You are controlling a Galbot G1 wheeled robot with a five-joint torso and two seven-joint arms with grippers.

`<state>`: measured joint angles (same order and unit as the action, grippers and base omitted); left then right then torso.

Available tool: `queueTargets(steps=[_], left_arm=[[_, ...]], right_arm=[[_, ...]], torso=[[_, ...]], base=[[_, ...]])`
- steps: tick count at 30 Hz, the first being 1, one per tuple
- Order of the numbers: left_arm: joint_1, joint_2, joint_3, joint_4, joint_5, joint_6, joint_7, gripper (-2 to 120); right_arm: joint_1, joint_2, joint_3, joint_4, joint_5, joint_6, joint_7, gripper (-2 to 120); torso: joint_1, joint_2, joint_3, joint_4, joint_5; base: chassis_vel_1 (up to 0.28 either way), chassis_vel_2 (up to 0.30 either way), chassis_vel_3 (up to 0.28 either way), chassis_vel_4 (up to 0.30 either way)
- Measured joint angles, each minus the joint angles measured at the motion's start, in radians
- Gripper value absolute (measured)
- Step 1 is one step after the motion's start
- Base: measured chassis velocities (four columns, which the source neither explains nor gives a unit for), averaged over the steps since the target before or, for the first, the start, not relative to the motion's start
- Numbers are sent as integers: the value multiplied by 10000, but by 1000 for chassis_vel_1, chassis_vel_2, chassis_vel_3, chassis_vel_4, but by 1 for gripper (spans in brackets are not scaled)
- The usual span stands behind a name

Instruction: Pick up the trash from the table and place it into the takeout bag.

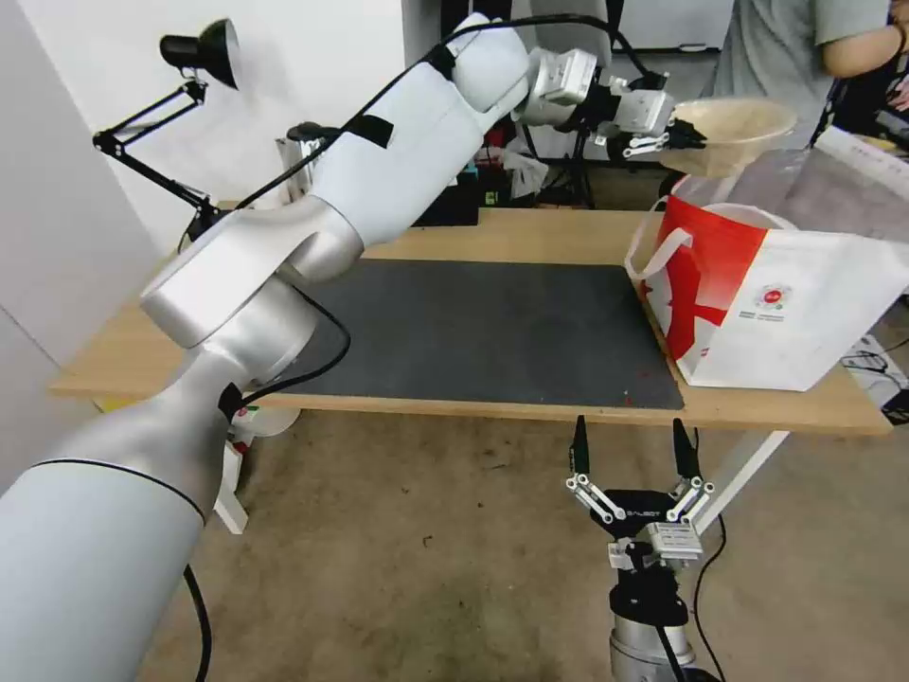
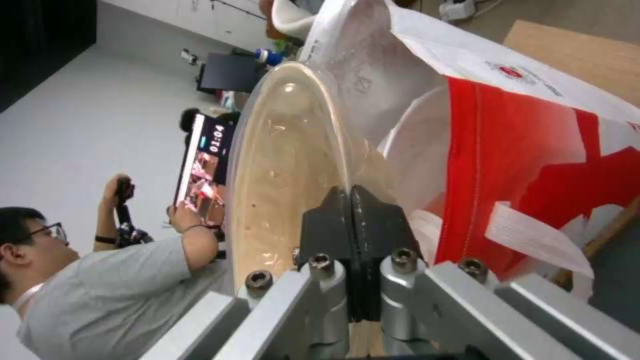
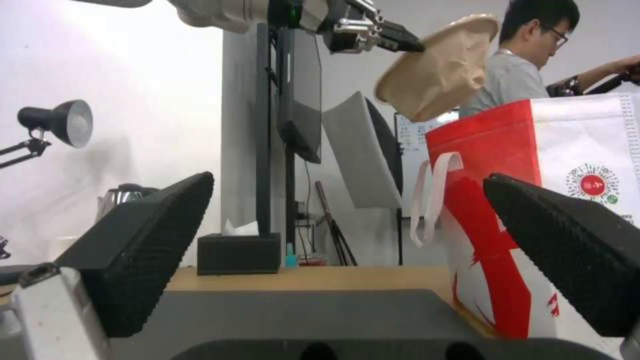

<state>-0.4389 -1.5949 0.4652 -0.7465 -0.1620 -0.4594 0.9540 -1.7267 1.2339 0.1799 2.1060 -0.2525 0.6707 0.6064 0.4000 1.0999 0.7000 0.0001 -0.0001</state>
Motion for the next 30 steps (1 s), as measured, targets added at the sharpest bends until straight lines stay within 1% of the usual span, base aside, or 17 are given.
queueTargets(steps=[7, 11, 18, 19, 21, 23, 25, 27, 28, 29, 30], left_arm=[[0, 5, 307, -37, -134, -43, -216, 0], [0, 9, 633, -30, -331, -184, -474, 0], [24, 13, 762, -77, -414, -215, -570, 1], [32, 14, 765, -93, -414, -218, -581, 5], [33, 15, 767, -102, -414, -220, -590, 7], [27, 16, 825, -140, -426, -277, -744, 21], [11, 16, 850, -145, -436, -286, -767, 22], [-44, 18, 902, -150, -474, -305, -842, 30], [-89, 18, 950, -153, -510, -320, -912, 37], [-117, 18, 975, -157, -528, -323, -947, 41], [-117, 18, 975, -157, -528, -323, -947, 41]], right_arm=[[0, 0, 0, 0, 0, 0, 0, 100], [1, 0, -1, 0, 0, 0, 0, 100], [0, 0, 0, 0, 0, 0, 0, 100], [0, 0, 0, 0, 0, 0, 0, 100], [0, 0, 0, 0, 0, 0, 0, 100], [1, 0, 0, 0, 0, 0, 0, 100], [0, 0, 0, 0, 0, 0, 0, 100], [0, 0, 0, 0, 0, 0, 0, 100], [0, 0, 0, 0, 0, 0, 0, 100], [0, 0, 0, 0, 0, 0, 0, 100], [0, 0, 0, 0, 0, 0, 0, 100]], torso=[[0, 0, 0, -1, 1], [0, 0, 0, -2, 1], [0, 0, 0, -1, 0], [1, 1, 0, -1, 0], [0, 1, 0, -1, 0], [0, 1, 0, -2, 0], [0, 1, 0, -2, 1], [0, 1, 0, -2, 0], [0, 2, 0, -1, 1], [0, 2, 0, -2, 0], [0, 2, 0, -2, 0]], base=[[0, 0, 0, 0], [0, 0, 0, 0], [0, 0, 0, 0], [0, 0, 0, 0], [0, 0, 0, 0], [0, 0, 0, 0], [0, 0, 0, 0], [0, 0, 0, 0], [0, 0, 0, 0], [0, 0, 0, 0], [0, 0, 0, 0]])
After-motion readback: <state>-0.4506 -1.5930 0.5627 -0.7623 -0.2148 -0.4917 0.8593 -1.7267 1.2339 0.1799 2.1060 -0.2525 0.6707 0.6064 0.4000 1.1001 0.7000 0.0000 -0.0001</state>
